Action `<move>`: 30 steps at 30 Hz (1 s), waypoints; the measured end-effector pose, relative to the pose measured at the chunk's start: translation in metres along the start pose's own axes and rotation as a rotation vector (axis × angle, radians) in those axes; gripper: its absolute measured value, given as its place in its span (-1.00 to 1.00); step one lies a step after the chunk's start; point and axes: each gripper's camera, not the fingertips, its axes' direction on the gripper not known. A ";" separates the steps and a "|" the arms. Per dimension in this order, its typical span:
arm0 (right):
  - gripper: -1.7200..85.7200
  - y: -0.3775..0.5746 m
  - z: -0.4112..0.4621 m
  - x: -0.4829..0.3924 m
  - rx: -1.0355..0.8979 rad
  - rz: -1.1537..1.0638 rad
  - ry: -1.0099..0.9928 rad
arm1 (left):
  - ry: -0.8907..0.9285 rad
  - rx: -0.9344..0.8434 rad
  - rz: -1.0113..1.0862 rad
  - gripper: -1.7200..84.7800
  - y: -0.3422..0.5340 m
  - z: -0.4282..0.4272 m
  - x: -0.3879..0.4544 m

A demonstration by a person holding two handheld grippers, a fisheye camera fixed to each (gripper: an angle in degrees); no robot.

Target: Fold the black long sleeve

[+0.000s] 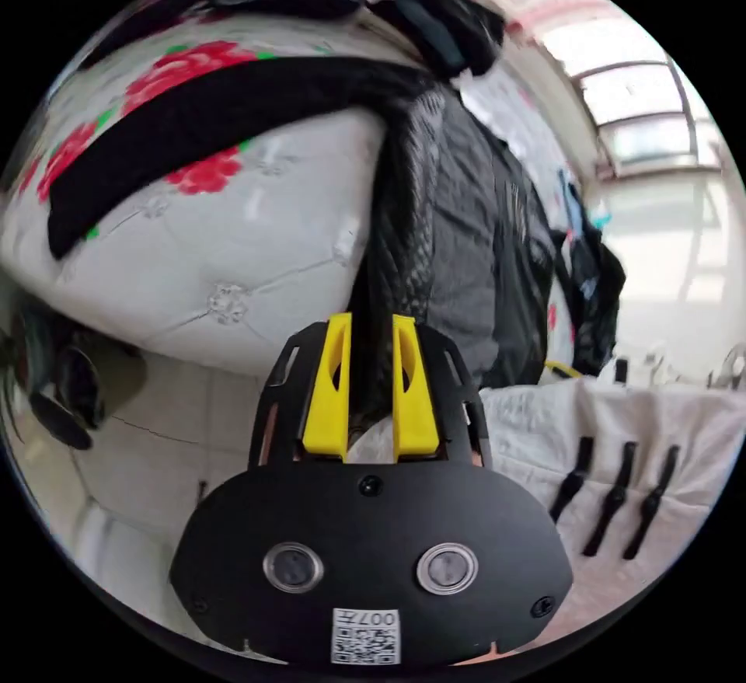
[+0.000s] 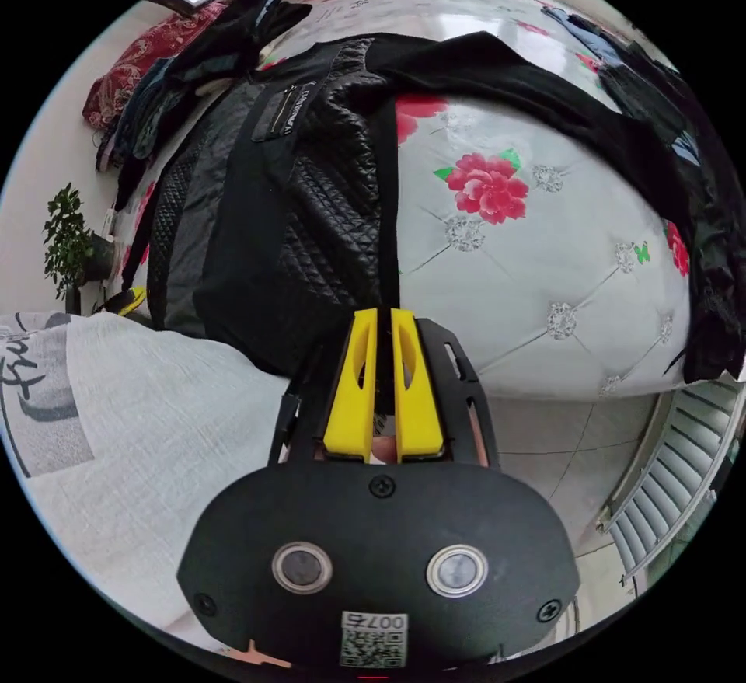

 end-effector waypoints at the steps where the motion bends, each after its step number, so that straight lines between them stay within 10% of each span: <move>1: -0.96 -0.003 -0.011 -0.005 0.035 -0.023 0.019 | 0.035 0.063 -0.077 -0.71 -0.006 -0.012 -0.020; 18: -0.97 -0.037 -0.053 -0.125 0.037 -0.259 -0.081 | 0.461 0.546 -0.994 -0.94 -0.012 -0.025 -0.238; 30: -0.96 -0.013 -0.085 -0.096 0.112 -0.156 -0.137 | 0.541 0.739 0.195 -0.97 -0.123 -0.142 0.013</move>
